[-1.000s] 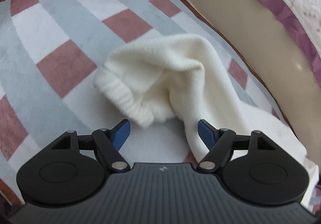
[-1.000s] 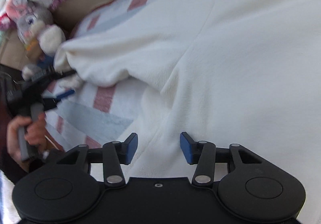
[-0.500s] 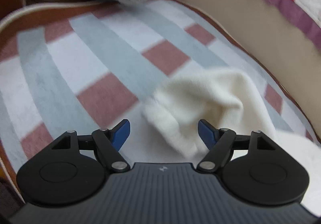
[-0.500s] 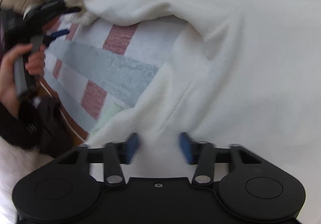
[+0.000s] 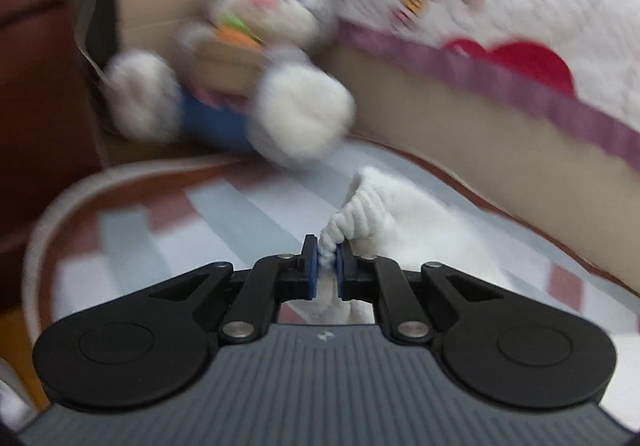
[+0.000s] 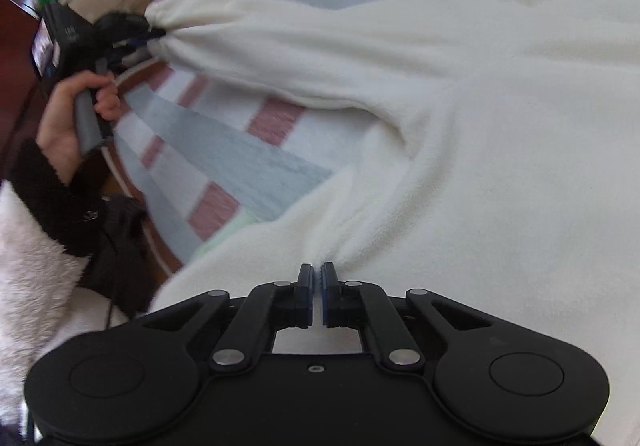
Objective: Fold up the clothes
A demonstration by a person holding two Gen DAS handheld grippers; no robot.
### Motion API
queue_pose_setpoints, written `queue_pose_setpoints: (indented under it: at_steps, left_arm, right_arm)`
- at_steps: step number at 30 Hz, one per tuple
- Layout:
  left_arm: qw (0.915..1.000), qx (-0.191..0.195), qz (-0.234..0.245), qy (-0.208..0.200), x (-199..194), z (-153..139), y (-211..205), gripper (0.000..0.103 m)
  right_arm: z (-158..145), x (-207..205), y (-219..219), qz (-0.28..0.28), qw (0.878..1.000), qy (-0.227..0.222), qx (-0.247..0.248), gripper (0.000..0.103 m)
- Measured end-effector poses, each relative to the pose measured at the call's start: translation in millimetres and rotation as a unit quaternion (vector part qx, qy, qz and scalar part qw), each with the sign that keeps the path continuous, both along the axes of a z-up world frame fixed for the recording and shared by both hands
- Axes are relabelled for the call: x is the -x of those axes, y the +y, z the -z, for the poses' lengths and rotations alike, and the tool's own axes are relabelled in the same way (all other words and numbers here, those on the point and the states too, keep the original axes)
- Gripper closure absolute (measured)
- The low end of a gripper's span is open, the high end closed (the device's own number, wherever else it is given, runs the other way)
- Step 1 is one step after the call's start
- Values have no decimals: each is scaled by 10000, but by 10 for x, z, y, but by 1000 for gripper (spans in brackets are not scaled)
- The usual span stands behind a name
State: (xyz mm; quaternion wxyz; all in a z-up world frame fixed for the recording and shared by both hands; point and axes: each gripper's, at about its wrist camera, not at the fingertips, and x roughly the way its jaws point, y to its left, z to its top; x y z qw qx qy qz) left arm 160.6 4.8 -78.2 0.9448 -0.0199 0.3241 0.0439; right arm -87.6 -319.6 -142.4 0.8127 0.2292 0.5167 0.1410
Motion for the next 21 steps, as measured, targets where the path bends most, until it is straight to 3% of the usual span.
queue_pose_setpoints:
  at_steps: [2,5,6,8,10,12,15,16,17,21]
  left_arm:
    - [9988,-437,-91,-205,43,-84,-15,85]
    - [9979,-623,47,150,101,-10,-214,65]
    - [9983,-444,246,292,165,-23,-284,56]
    - [9944,263,790,656,330,15,-348,49]
    - [9772,1036,1360,1259,435,97,-463,47]
    - [9473,1676,1911,1948,510,226,-622,47]
    - [9123,1917,2437,2676,650,429,-902,47]
    - [8996,1971,2599,2905,698,497,-997,47]
    - [8950,1882,2675,3033,735,545,-1077,47]
    - [9075,1155,2840,2872,801,634,-1290,47]
  right_arm:
    - [-29,-24,-28,-22,9999,-75,-106,97]
    - [-39,-86,-93,100,9985,-205,-493,100]
    - [-41,-110,-122,194,9966,-285,-754,100]
    - [-40,-171,-158,385,9925,-323,-1116,100]
    - [-63,-213,-138,477,9957,-173,-771,100]
    - [-88,-193,-127,428,9986,-40,-317,94]
    - [-97,-116,-164,418,9990,139,8,84]
    - [-90,-81,-189,438,9989,184,-1,74]
    - [-84,-45,-215,457,9987,230,-11,65]
    - [8,66,-174,220,9992,334,17,60]
